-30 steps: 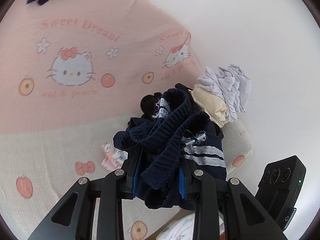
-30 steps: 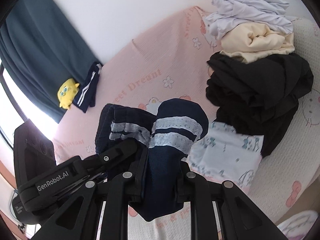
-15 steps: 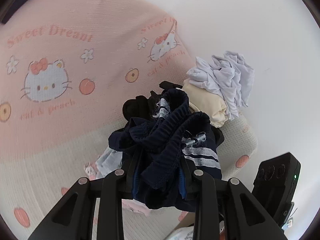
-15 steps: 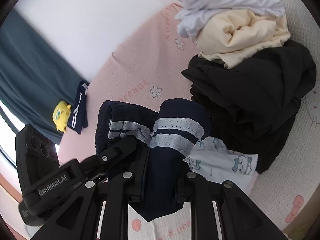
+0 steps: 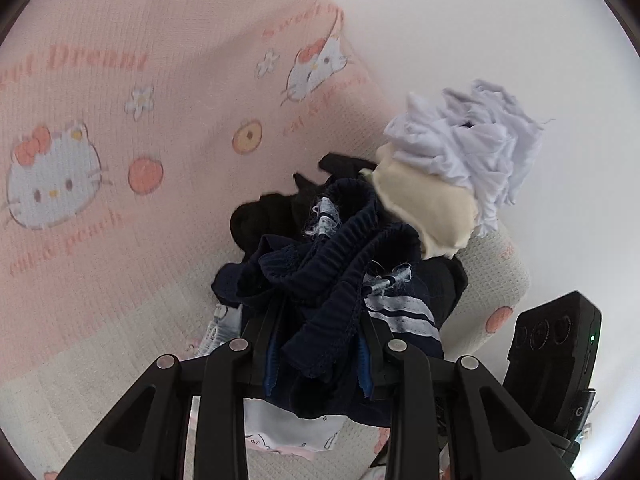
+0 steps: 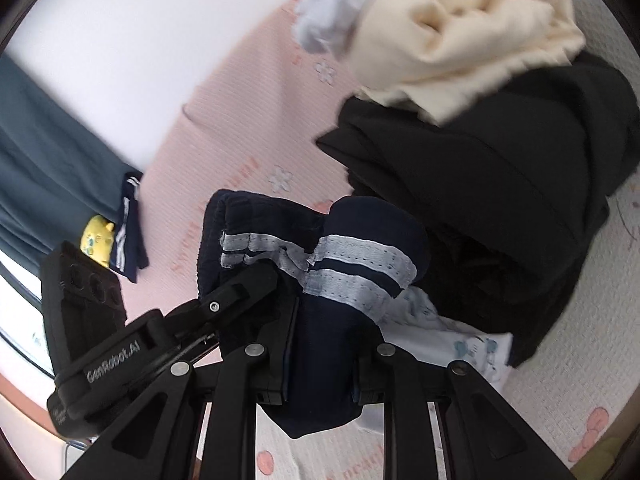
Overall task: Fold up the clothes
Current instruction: 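Carry the pants bundle over to the pile of black and cream clothes, then lower the pants bundle onto the baby clothes beside the black garments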
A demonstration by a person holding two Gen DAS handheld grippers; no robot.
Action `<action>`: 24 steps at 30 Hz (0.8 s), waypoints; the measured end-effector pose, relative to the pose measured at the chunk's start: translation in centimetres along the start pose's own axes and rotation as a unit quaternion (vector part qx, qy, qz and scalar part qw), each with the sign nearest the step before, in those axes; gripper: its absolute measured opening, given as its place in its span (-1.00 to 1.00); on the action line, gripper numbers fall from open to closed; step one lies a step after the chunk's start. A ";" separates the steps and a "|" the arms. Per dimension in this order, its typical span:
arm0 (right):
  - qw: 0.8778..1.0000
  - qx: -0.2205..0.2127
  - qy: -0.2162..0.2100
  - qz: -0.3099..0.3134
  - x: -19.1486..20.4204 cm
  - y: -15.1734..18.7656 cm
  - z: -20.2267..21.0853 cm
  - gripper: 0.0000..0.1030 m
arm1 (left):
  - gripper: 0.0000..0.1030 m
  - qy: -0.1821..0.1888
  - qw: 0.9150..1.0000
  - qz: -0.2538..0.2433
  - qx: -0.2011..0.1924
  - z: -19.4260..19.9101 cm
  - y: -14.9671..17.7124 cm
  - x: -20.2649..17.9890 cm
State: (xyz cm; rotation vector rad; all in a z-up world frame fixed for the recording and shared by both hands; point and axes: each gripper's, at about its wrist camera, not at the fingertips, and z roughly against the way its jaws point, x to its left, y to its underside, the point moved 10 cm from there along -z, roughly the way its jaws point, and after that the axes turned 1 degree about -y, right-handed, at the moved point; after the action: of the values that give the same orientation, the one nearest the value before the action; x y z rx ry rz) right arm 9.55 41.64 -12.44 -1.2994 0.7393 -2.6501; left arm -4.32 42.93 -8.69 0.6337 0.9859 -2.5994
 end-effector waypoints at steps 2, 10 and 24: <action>1.000 0.003 0.009 -0.007 -1.0 0.4 0.1 -0.60 | -0.48 0.018 0.999 0.021 0.022 -1.0 0.7 0.7; 0.998 0.033 0.037 -0.033 -4.6 2.4 -0.9 -0.60 | -0.47 0.020 0.996 0.050 0.064 -3.9 3.3 2.7; 0.996 0.056 0.071 -0.017 -6.4 4.0 -2.2 -0.58 | -0.44 -0.022 0.994 0.063 0.087 -6.2 6.6 4.8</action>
State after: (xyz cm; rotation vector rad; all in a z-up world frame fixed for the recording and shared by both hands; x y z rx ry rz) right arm 11.39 40.82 -20.04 -1.1155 0.5796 -2.7902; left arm -3.91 41.88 -18.86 0.6557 0.6881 -2.5931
